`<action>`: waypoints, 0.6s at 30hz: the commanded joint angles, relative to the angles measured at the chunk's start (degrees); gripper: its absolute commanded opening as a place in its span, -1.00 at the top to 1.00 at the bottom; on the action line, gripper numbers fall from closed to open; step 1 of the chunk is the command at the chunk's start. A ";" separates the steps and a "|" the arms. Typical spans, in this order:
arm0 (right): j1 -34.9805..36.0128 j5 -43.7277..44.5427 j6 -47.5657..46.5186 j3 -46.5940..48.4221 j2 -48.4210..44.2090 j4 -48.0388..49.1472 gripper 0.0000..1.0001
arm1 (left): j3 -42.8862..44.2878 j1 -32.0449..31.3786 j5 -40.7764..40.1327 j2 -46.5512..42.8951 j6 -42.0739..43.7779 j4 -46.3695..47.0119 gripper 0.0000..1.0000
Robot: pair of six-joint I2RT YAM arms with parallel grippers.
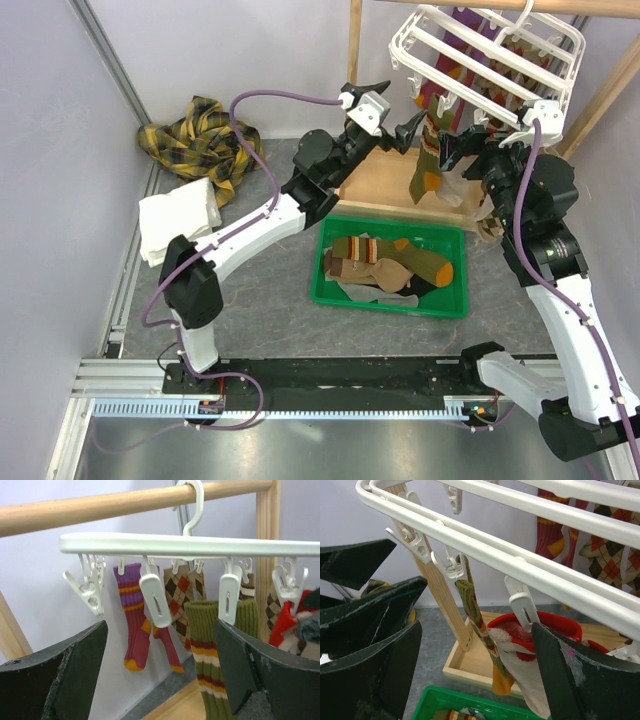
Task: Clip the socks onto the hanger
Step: Open the clamp at the hanger.
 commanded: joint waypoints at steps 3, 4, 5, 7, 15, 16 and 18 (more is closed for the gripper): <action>0.84 1.63 -1.59 -0.73 -0.97 1.88 -0.96 | 8.27 0.18 -3.21 4.32 0.54 1.99 -0.75; 0.84 1.80 -1.68 -0.91 -1.05 2.05 -0.96 | 9.41 0.18 -3.30 5.19 0.54 1.82 -0.73; 1.10 1.89 -1.77 -0.91 -1.14 2.05 -0.96 | 9.94 0.18 -3.30 5.38 0.62 1.55 -0.66; 1.19 1.98 -1.85 -1.00 -1.23 2.23 -0.96 | 10.73 0.18 -3.21 5.90 0.54 1.38 -0.57; 1.45 1.98 -1.85 -1.00 -1.76 2.23 -0.96 | 9.95 0.18 -2.68 6.70 0.19 1.46 -0.27; 1.45 1.89 -1.85 -1.00 -1.85 2.23 -0.96 | 9.95 0.18 -2.77 6.87 0.10 1.46 -0.27; 1.45 1.89 -1.85 -1.00 -1.85 2.23 -0.96 | 10.04 0.18 -2.68 7.13 0.10 1.46 -0.26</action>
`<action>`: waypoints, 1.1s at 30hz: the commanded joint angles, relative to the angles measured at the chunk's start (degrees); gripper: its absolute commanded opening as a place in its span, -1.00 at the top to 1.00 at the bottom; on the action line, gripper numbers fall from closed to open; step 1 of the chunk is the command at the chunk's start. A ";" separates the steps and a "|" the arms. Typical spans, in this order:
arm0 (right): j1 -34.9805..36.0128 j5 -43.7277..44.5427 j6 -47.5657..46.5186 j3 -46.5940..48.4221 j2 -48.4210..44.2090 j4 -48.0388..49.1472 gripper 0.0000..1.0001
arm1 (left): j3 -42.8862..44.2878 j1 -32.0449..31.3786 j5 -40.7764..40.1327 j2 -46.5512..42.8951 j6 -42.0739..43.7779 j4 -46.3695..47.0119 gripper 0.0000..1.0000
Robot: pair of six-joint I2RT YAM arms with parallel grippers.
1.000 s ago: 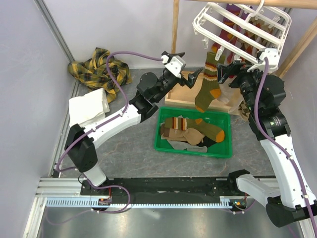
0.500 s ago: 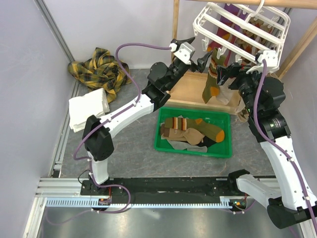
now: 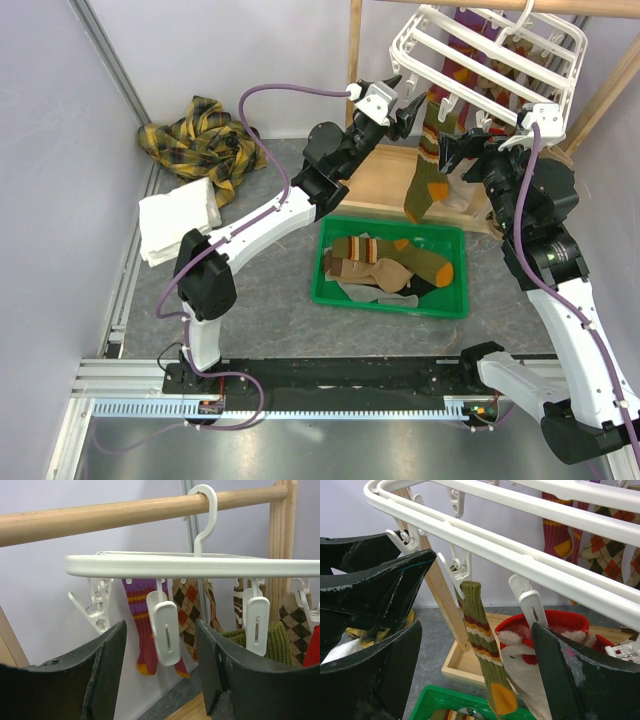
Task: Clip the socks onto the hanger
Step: Open the clamp at the hanger.
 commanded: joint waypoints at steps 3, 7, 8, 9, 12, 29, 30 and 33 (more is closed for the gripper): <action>0.40 0.58 -0.83 -0.52 -0.95 2.21 -0.96 | 1.93 0.13 -0.78 1.32 0.23 1.79 -0.24; 0.49 0.58 -0.74 -0.52 -0.95 2.29 -0.96 | 2.19 0.13 -0.87 1.50 0.23 1.70 -0.20; 0.49 0.58 -0.83 -0.43 -1.04 2.21 -0.96 | 2.10 0.13 -0.96 1.67 0.23 1.62 -0.18; 0.67 0.58 -0.91 -0.43 -1.04 2.21 -0.96 | 2.19 0.13 -0.87 1.59 0.40 1.62 -0.16; 0.76 0.76 -0.92 -0.43 -1.21 2.29 -0.96 | 2.37 0.13 -0.87 2.11 0.32 1.70 -0.09; 1.11 0.14 -1.18 -0.78 -2.27 2.47 -0.96 | 0.61 0.04 1.58 0.54 0.05 2.14 0.80; 1.20 -0.29 -1.09 -0.70 -2.53 2.38 -0.96 | 0.00 0.04 2.46 0.10 -0.03 2.06 0.84; 1.20 -1.35 -0.92 -0.52 -3.14 2.47 -0.96 | -1.58 0.04 4.04 -0.78 -1.87 1.18 0.92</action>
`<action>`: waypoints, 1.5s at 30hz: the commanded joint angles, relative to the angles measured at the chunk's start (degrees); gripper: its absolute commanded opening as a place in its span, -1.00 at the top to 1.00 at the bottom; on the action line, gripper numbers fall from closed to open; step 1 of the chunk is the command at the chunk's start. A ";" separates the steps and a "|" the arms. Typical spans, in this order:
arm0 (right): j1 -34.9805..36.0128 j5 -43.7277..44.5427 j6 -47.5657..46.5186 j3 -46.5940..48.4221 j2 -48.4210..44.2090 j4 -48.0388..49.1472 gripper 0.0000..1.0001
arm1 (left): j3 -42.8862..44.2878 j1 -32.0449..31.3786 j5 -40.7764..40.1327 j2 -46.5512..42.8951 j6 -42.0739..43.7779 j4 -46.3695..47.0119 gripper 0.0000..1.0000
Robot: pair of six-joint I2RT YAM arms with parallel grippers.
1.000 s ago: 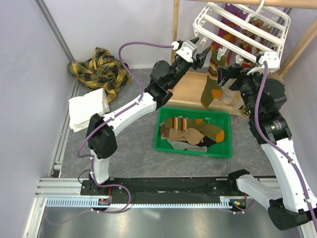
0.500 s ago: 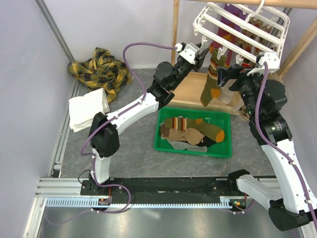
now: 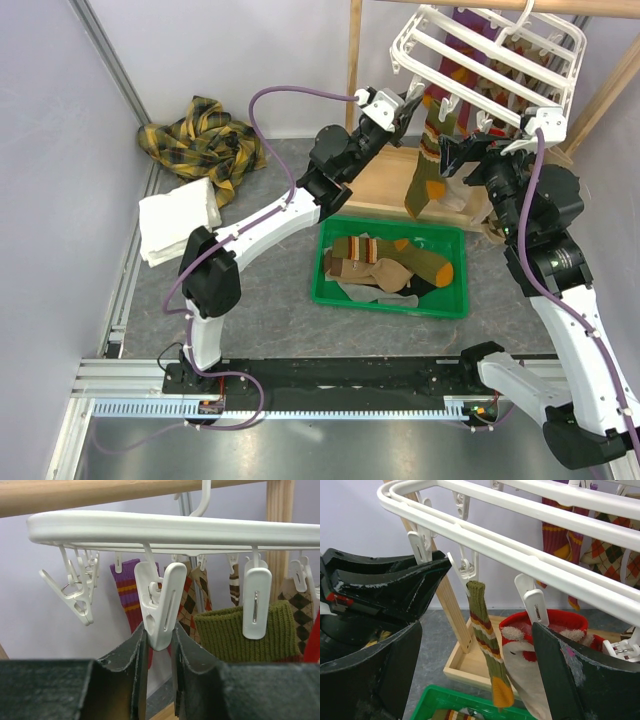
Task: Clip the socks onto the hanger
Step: Open the clamp at the hanger.
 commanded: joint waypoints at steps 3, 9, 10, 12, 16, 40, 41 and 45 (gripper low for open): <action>0.43 -2.71 0.40 0.29 -2.01 2.34 -0.96 | -3.69 -0.13 3.70 -3.56 -4.07 1.07 0.96; 0.52 -5.61 1.63 1.52 -1.58 2.43 -0.96 | -7.65 -0.83 6.87 -5.67 -8.38 1.07 0.96; 0.43 -6.84 1.72 1.78 -1.40 2.34 -0.96 | -8.26 -1.10 6.78 -5.94 -8.47 0.98 0.96; 0.52 -7.64 2.33 2.22 -0.52 2.34 -0.93 | -8.79 -1.53 7.57 -6.20 -8.56 0.98 0.97; 0.52 -9.84 3.04 3.54 1.41 1.90 -0.86 | -9.94 -1.80 9.07 -6.82 -10.14 0.89 0.96; -1.59 -21.43 2.51 11.45 12.66 2.86 0.08 | -10.12 -1.89 13.11 -7.26 -17.08 -1.31 0.96; -1.85 -21.96 2.60 11.63 12.75 3.13 0.11 | -10.03 -1.89 13.20 -7.26 -17.09 -1.57 0.96; -2.20 -23.37 2.60 12.07 13.45 3.39 0.31 | -9.76 -1.89 13.64 -7.34 -17.17 -2.27 0.95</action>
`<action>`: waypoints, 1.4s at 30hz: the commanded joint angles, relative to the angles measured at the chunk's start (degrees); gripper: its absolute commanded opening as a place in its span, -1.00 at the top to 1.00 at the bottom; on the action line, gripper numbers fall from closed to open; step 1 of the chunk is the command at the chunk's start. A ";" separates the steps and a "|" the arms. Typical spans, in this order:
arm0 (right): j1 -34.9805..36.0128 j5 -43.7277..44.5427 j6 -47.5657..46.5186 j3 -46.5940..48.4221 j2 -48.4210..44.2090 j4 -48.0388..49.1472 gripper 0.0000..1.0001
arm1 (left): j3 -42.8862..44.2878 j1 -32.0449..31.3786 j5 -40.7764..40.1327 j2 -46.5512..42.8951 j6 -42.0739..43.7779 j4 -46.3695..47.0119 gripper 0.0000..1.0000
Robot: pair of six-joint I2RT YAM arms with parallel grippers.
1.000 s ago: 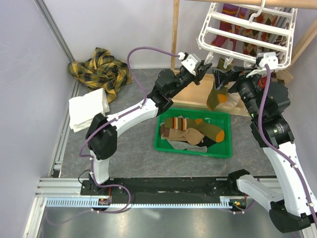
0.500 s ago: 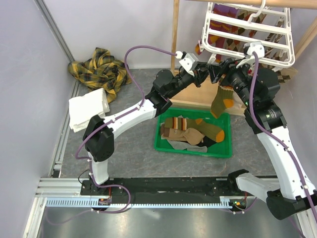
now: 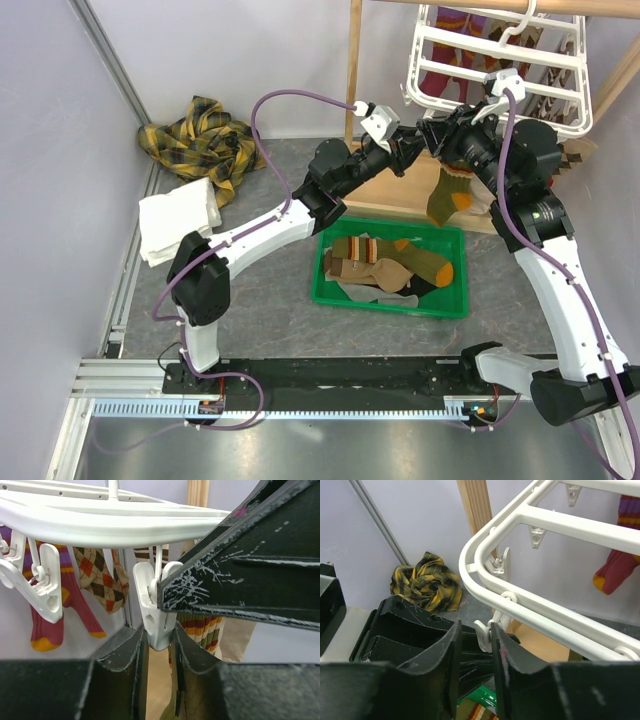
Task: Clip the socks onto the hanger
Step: Open the clamp at the hanger.
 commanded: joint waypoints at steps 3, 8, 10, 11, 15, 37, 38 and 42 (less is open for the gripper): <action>-0.52 -4.88 0.23 2.91 1.08 3.28 0.46 | 0.42 -0.40 2.62 -2.32 -2.33 -1.16 0.95; -0.79 -6.90 -0.29 3.35 1.79 3.55 0.64 | 0.95 -0.40 3.42 -2.67 -2.69 -1.77 0.95; -0.79 -7.35 -0.47 3.61 1.96 3.46 0.81 | 1.04 -0.40 3.59 -2.76 -2.34 -2.30 0.89; -0.79 -7.43 -0.38 3.88 1.97 3.55 0.87 | 0.95 -0.40 3.42 -2.93 -2.07 -2.48 0.83; -0.96 -7.35 -0.47 4.05 1.97 3.37 1.00 | -0.45 -0.49 1.84 -4.16 1.43 -2.57 0.38; -0.87 -7.61 -1.87 2.82 1.09 2.14 1.00 | -1.08 -0.58 -5.81 -6.10 18.23 -1.51 -0.18; -0.88 -7.61 -1.87 2.82 1.09 2.14 1.00 | -0.98 -0.58 -6.07 -6.01 19.01 -1.60 -0.17; -0.88 -7.70 -1.79 2.82 1.26 2.05 1.00 | 0.24 -0.58 -6.34 -5.75 20.08 -1.51 -0.14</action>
